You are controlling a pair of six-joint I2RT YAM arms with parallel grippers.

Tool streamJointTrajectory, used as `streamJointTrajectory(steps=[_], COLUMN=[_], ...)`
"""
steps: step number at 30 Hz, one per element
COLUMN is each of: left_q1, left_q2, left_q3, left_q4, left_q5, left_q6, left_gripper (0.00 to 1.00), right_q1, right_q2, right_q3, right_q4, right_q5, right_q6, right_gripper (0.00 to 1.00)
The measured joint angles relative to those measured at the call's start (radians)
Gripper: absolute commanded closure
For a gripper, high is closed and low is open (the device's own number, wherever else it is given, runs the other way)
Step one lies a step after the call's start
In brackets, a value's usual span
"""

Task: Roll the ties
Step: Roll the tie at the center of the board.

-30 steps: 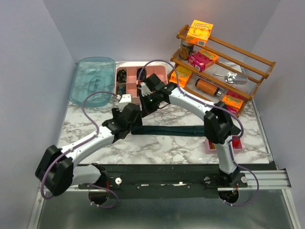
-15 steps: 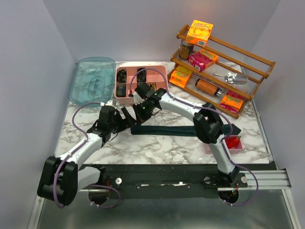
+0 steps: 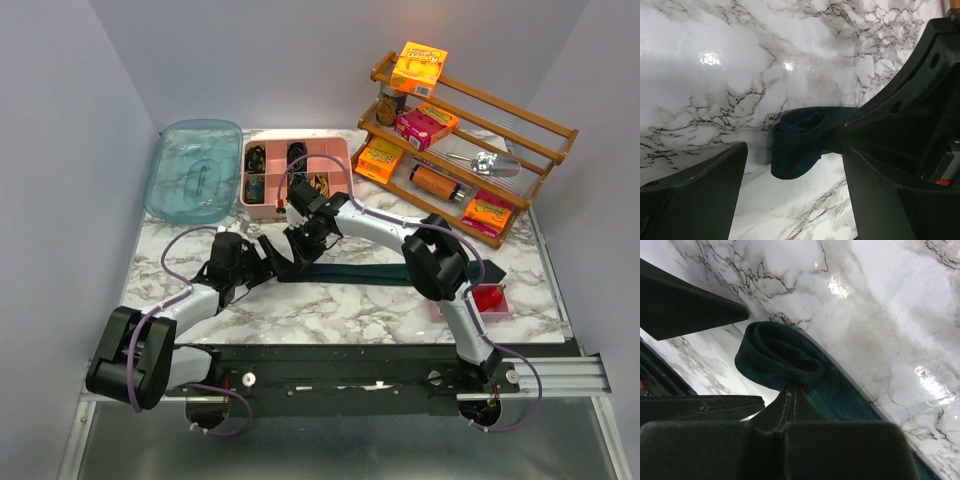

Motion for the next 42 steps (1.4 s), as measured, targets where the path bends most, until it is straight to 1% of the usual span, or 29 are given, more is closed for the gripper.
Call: streamJointTrajectory(steps=[4, 12, 18, 20, 22, 24, 26, 28, 30, 31, 33, 34, 37, 42], left_q1=[0.0, 0.005, 0.006, 0.006, 0.006, 0.008, 0.01, 0.011, 0.011, 0.011, 0.011, 0.011, 0.011, 0.011], left_q2=[-0.003, 0.001, 0.079, 0.111, 0.14, 0.164, 0.176, 0.177, 0.177, 0.175, 0.168, 0.164, 0.163, 0.159], left_q3=[-0.029, -0.097, -0.102, -0.102, -0.102, -0.103, -0.106, -0.111, -0.115, -0.115, -0.115, -0.115, -0.109, -0.073], left_q4=[0.047, 0.173, 0.286, 0.33, 0.369, 0.4, 0.423, 0.427, 0.425, 0.422, 0.416, 0.411, 0.396, 0.322], left_q5=[0.001, 0.022, 0.047, 0.056, 0.064, 0.067, 0.066, 0.066, 0.064, 0.063, 0.061, 0.061, 0.061, 0.057], left_q6=[-0.008, -0.019, -0.019, -0.02, -0.023, -0.026, -0.026, -0.027, -0.028, -0.026, -0.024, -0.022, -0.016, 0.006], left_gripper=[0.27, 0.31, 0.39, 0.43, 0.49, 0.51, 0.58, 0.65, 0.68, 0.73, 0.75, 0.79, 0.84, 0.9], right_q1=[0.0, 0.0, 0.0, 0.0, -0.002, -0.007, -0.011, -0.011, -0.011, -0.011, -0.011, -0.011, -0.011, -0.011], right_q2=[0.0, 0.002, 0.006, 0.008, 0.013, 0.023, 0.034, 0.041, 0.047, 0.05, 0.054, 0.055, 0.058, 0.058], right_q3=[-0.011, -0.013, 0.003, 0.015, 0.029, 0.045, 0.058, 0.063, 0.069, 0.072, 0.076, 0.079, 0.09, 0.106], right_q4=[0.012, 0.015, 0.012, 0.011, 0.005, -0.002, -0.011, -0.015, -0.019, -0.021, -0.023, -0.026, -0.036, -0.049], right_q5=[0.0, -0.001, -0.003, -0.005, -0.007, -0.012, -0.017, -0.022, -0.028, -0.031, -0.032, -0.032, -0.032, -0.023], right_q6=[0.0, 0.0, -0.006, -0.007, -0.013, -0.015, -0.015, -0.016, -0.018, -0.018, -0.02, -0.022, -0.026, -0.035], right_gripper=[0.99, 0.99, 0.99, 0.99, 0.99, 0.99, 0.99, 0.99, 0.99, 0.99, 0.99, 0.99, 0.99, 0.99])
